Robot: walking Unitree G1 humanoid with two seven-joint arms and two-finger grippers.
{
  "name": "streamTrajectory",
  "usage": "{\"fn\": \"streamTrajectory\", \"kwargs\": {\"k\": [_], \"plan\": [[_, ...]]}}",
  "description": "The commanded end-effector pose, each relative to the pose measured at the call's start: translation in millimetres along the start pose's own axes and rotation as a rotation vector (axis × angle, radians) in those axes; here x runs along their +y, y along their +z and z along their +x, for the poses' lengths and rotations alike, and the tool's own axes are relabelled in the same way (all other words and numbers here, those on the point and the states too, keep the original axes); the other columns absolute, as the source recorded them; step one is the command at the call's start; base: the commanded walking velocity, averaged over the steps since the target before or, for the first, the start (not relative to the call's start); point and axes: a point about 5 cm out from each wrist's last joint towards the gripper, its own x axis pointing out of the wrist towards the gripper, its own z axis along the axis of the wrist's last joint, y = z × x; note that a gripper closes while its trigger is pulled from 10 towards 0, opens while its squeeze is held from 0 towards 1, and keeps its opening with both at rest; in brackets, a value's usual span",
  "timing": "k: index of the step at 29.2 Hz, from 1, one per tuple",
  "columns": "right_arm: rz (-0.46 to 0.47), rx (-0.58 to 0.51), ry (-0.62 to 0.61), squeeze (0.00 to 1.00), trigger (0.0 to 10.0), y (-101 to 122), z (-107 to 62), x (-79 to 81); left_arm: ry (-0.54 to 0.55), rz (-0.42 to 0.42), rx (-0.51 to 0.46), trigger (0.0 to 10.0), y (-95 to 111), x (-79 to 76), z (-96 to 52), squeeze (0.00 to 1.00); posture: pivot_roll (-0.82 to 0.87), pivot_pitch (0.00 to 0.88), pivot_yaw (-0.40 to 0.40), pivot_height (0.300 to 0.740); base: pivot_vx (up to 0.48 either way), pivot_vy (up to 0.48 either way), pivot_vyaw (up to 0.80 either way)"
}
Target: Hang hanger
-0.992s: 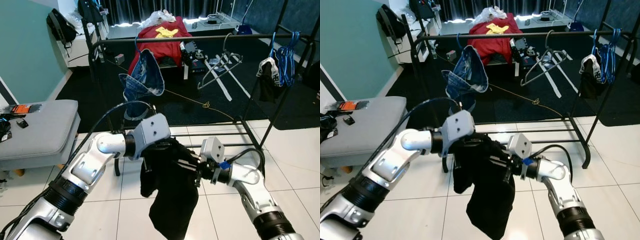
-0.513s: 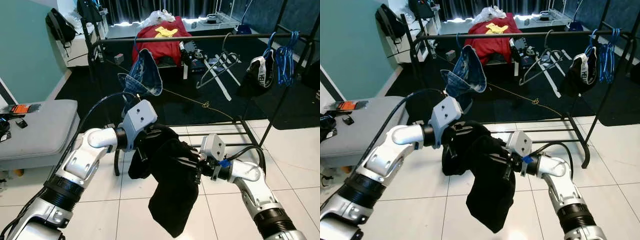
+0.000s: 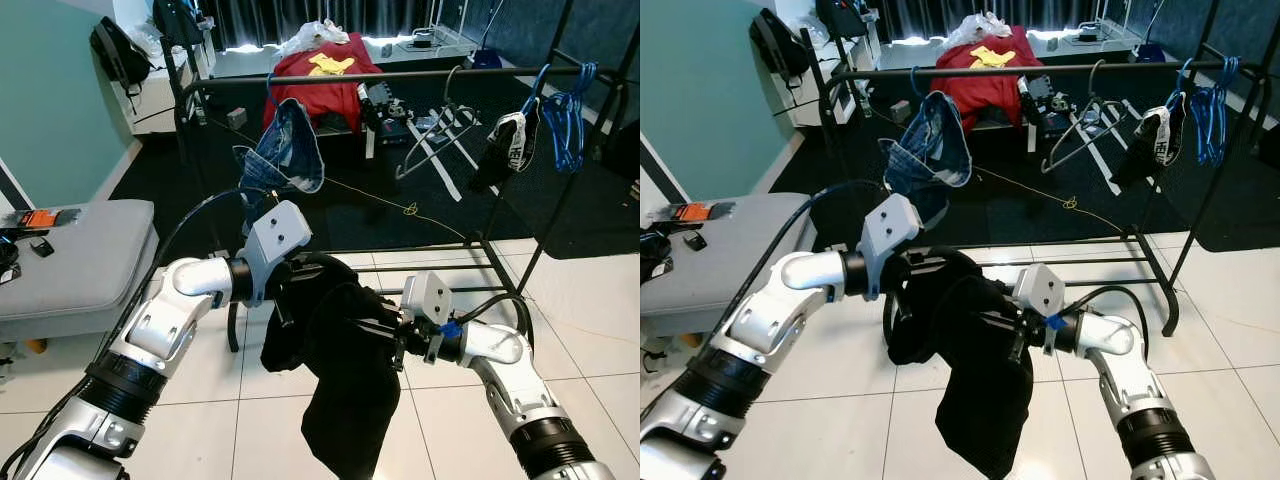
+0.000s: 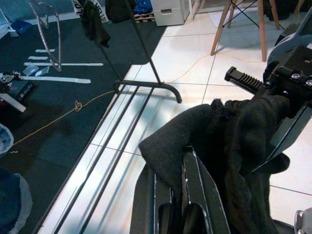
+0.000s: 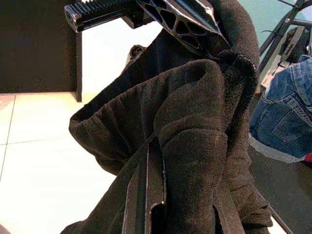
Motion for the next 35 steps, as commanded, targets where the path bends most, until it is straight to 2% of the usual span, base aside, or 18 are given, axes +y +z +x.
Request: {"fn": "streamTrajectory", "kwargs": {"k": [1,3,4,7,9,16,19,23,24,26,27,30,31,35], "plan": [[-0.015,0.004,0.024,0.0,0.0,-1,1.3,2.9,0.016,-0.014,-0.006,0.0,0,2.8,-5.4,0.0,0.05,0.057,0.049,0.74,0.0,0.0,0.0],[-0.016,0.004,0.024,0.0,0.0,-1,1.6,2.8,0.012,-0.018,-0.004,0.0,0,1.9,-5.2,0.0,0.05,0.056,0.049,0.74,0.0,0.0,0.0],[-0.02,0.005,0.022,0.0,0.0,-1,2.6,2.6,0.055,-0.021,0.013,0.0,-4,3.1,-4.8,0.0,0.05,0.054,0.048,0.74,0.0,0.0,0.0],[-0.021,0.005,0.02,0.0,0.0,-1,3.1,2.5,0.082,-0.028,0.022,0.0,-6,4.5,-5.2,0.0,0.05,0.054,0.047,0.74,0.0,0.0,0.0],[-0.015,0.032,0.023,0.0,0.0,-6,2.9,4.3,0.155,-0.057,0.034,0.0,-11,11.4,-9.0,0.0,0.05,0.054,0.047,0.74,0.0,0.0,0.0],[-0.007,0.063,0.021,0.0,0.0,-12,1.6,6.9,0.29,-0.097,0.024,0.0,-8,30.8,-18.0,0.0,0.05,0.058,0.044,0.74,0.0,0.0,0.0],[-0.008,0.07,0.013,0.0,0.0,-14,0.8,7.1,0.323,-0.09,0.032,0.0,-7,37.3,-21.0,0.0,0.05,0.058,0.044,0.74,0.0,0.0,0.0],[-0.008,0.071,0.011,0.0,0.0,-14,0.6,7.3,0.324,-0.088,0.033,0.0,-7,38.3,-21.4,0.0,0.05,0.058,0.044,0.74,0.0,0.0,0.0],[0.005,0.073,0.004,0.25,3.3,-15,0.2,7.7,0.323,-0.088,0.029,0.0,-6,38.5,-20.9,0.0,0.05,0.066,0.05,0.74,0.0,0.0,0.0],[0.013,0.075,0.0,0.25,3.3,-15,-0.1,8.0,0.322,-0.089,0.027,0.0,-5,38.5,-20.4,0.0,0.05,0.066,0.05,0.74,0.0,0.0,0.0],[0.014,0.085,0.009,1.0,10.0,-17,-0.5,10.1,0.325,-0.098,0.016,0.0,-3,38.6,-19.5,0.0,0.05,0.066,0.05,0.74,0.0,0.0,0.0],[0.005,0.097,0.012,1.0,10.0,-20,-0.8,12.6,0.329,-0.111,0.003,0.0,-1,39.2,-18.4,0.0,0.05,0.068,0.05,0.74,0.0,0.0,0.0],[-0.007,0.108,0.014,0.0,10.0,-21,-0.9,14.1,0.334,-0.116,-0.004,0.0,1,40.4,-18.4,0.0,0.05,0.068,0.05,0.74,0.0,0.0,0.0],[-0.024,0.139,0.015,0.0,10.0,-26,-2.6,16.8,0.357,-0.117,-0.018,0.0,3,44.6,-18.8,0.0,0.05,0.07,0.051,0.74,0.0,0.0,0.0]]}}
